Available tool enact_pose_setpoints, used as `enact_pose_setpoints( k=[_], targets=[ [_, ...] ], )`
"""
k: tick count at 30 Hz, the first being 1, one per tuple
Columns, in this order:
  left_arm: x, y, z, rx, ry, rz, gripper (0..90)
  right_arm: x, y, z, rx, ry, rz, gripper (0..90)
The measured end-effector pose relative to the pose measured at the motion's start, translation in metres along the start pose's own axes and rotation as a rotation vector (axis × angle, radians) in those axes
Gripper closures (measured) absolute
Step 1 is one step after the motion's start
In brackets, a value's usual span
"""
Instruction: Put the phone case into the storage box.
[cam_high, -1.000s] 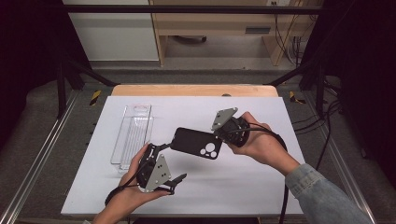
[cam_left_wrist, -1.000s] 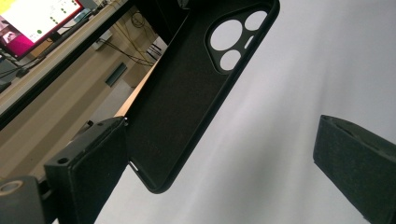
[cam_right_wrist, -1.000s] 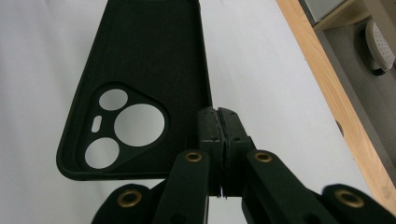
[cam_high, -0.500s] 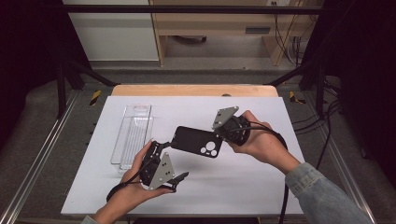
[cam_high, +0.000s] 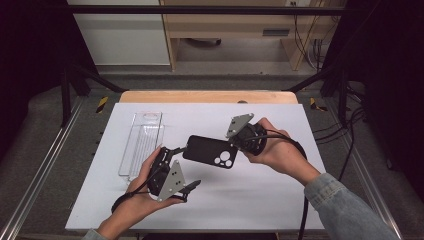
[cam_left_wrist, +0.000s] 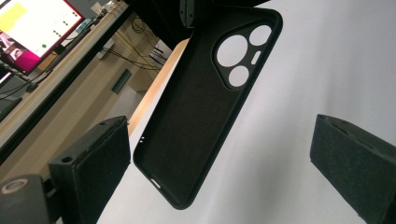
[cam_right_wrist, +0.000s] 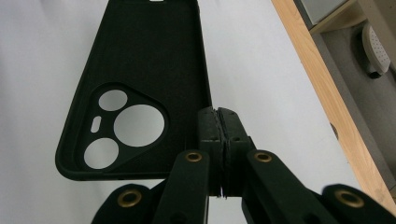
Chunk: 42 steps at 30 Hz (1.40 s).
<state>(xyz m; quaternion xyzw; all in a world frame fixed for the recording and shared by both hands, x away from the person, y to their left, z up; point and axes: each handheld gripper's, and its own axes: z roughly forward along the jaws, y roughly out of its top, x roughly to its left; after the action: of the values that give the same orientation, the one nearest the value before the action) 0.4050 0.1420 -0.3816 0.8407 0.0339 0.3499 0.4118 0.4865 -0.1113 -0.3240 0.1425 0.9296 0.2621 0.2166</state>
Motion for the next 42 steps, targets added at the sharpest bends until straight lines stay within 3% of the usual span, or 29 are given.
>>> enact_pose_setpoints(
  k=[22,35,42],
  targets=[
    [-0.002,0.006,0.005,0.013,-0.017,0.056,5.8,0.003,0.002,0.004,-0.001,0.013,-0.003,89.6],
    [-0.004,0.009,0.005,0.013,-0.026,0.061,6.6,0.009,0.002,0.010,-0.023,0.031,0.012,89.7],
    [-0.008,0.010,0.006,0.036,-0.051,0.109,12.9,0.015,0.001,0.017,-0.032,0.044,0.009,89.6]
  ],
)
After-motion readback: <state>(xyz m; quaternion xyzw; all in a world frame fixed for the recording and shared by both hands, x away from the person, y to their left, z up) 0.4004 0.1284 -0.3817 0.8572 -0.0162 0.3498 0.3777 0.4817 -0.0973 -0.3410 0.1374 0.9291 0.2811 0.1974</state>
